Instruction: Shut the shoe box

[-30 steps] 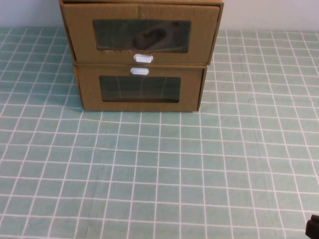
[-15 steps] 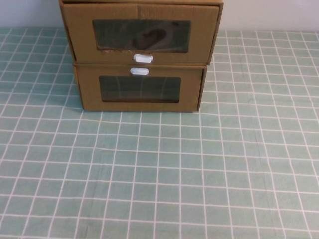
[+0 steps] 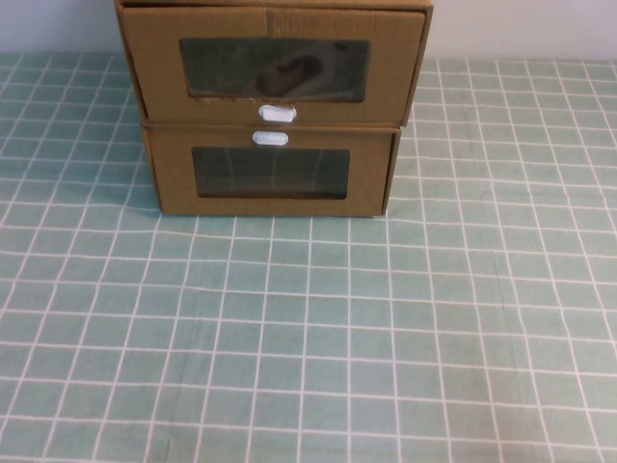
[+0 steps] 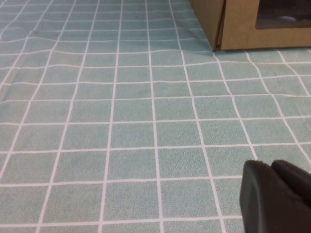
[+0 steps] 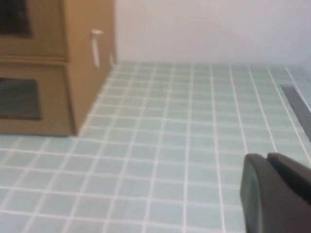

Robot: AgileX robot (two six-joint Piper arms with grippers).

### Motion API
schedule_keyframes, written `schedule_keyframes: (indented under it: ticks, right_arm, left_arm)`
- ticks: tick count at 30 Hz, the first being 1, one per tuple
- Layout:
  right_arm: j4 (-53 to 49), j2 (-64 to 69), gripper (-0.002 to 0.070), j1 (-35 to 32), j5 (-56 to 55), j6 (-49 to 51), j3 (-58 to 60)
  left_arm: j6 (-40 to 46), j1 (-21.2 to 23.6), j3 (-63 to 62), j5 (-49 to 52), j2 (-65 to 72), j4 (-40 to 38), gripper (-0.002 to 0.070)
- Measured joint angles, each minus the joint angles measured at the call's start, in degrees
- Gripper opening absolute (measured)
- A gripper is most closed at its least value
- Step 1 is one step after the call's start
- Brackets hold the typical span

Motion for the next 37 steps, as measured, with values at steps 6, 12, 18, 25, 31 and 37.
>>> schedule_keyframes:
  ticks: [6,12,18,25,31,37]
  right_arm:
    - [-1.8,-1.3,-0.0014,-4.2,-1.3,3.3,8.0]
    - [-2.2,-5.0,-0.0014,-6.1,-1.6,6.5,15.5]
    - [-2.2,-8.1,-0.0014,-6.2,-1.7,7.9,17.9]
    - [-2.2,-8.1,-0.0014,-6.2,-1.9,7.9,18.0]
    - [-2.2,-8.2,-0.0014,-6.2,-2.1,7.9,18.0]
    - [-2.2,-8.2,-0.0014,-6.2,-2.1,7.9,18.0]
  left_arm:
    - [0.0,0.0,0.0,0.0,0.0,0.0,-0.0004]
    - [0.0,0.0,0.0,0.0,0.0,0.0,-0.0004]
    - [0.0,0.0,0.0,0.0,0.0,0.0,-0.0004]
    - [0.0,0.0,0.0,0.0,0.0,0.0,-0.0004]
    - [0.0,0.0,0.0,0.0,0.0,0.0,-0.0004]
    - [0.0,0.0,0.0,0.0,0.0,0.0,-0.0004]
